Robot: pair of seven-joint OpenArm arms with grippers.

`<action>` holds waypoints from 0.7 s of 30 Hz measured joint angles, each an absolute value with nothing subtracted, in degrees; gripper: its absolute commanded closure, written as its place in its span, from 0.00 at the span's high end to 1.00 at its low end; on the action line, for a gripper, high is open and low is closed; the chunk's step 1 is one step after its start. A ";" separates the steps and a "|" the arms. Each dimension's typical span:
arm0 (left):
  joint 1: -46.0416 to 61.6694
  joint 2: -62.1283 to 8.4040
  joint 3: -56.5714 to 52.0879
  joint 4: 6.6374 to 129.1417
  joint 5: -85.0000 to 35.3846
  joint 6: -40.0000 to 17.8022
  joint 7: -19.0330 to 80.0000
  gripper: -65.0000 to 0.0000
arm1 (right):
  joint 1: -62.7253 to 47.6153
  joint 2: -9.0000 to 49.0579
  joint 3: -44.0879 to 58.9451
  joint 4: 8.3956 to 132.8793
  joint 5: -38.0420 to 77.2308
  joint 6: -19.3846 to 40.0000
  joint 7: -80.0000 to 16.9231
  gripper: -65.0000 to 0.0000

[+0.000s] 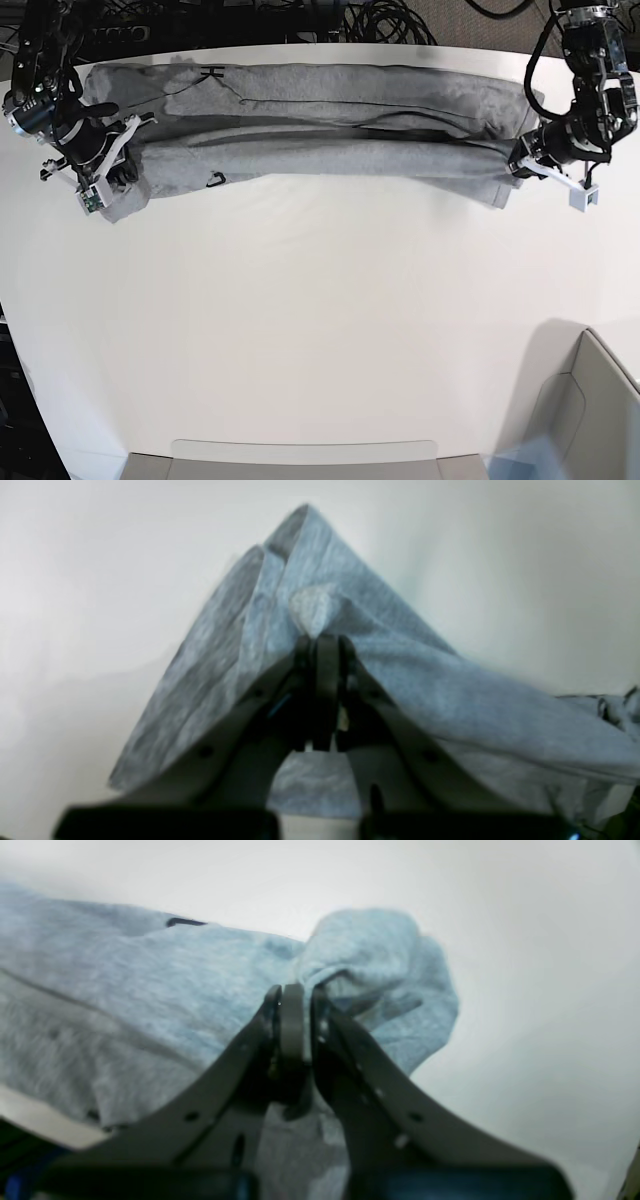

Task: Fold the T-shirt properly
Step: 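Lay the hem over the collar fold, holding the corners with both grippers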

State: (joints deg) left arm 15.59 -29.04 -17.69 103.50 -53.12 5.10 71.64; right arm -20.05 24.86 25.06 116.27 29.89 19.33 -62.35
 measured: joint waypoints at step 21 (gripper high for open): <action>22.87 -28.71 -17.69 107.48 -53.78 0.16 67.64 0.03 | -23.05 22.35 23.77 115.83 25.74 19.33 -64.84 0.14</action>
